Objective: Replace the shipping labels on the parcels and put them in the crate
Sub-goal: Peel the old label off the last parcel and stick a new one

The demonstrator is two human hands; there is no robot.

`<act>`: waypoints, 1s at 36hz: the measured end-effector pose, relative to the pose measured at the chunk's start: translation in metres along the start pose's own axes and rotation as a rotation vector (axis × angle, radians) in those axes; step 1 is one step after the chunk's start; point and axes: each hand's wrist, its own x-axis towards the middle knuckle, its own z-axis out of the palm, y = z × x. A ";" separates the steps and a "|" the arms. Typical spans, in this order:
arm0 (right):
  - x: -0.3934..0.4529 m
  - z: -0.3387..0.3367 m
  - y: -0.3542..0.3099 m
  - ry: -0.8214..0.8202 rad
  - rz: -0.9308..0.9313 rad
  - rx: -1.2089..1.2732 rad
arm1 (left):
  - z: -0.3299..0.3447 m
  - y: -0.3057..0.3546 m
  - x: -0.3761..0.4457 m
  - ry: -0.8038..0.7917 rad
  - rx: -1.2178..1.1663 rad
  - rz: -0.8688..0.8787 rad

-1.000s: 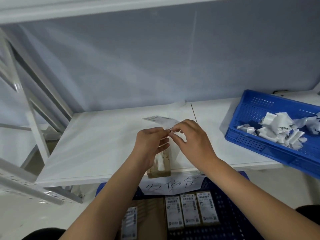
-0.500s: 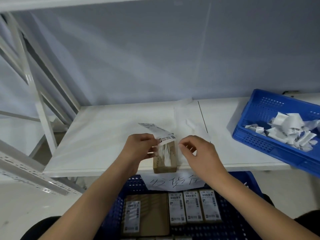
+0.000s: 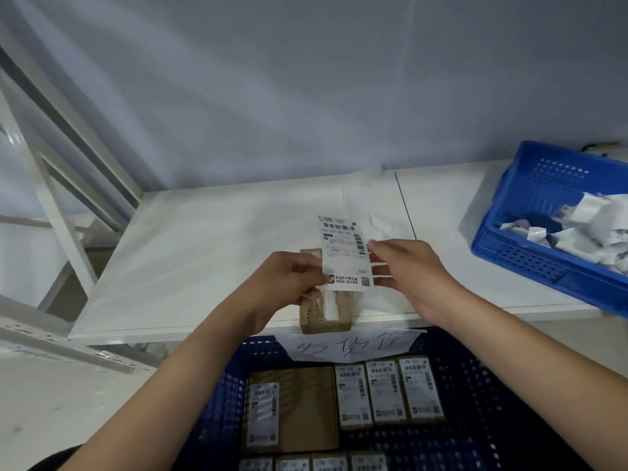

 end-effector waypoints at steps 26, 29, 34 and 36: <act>0.023 -0.004 0.006 0.101 -0.209 -0.084 | -0.005 -0.020 0.009 0.101 -0.004 -0.108; 0.023 -0.003 0.007 0.107 -0.222 -0.093 | -0.005 -0.020 0.008 0.126 0.020 -0.110; 0.026 -0.006 0.006 0.127 -0.213 -0.087 | -0.005 -0.021 0.007 0.146 0.028 -0.108; 0.026 -0.004 0.007 0.105 -0.197 -0.087 | -0.004 -0.022 0.007 0.144 0.014 -0.107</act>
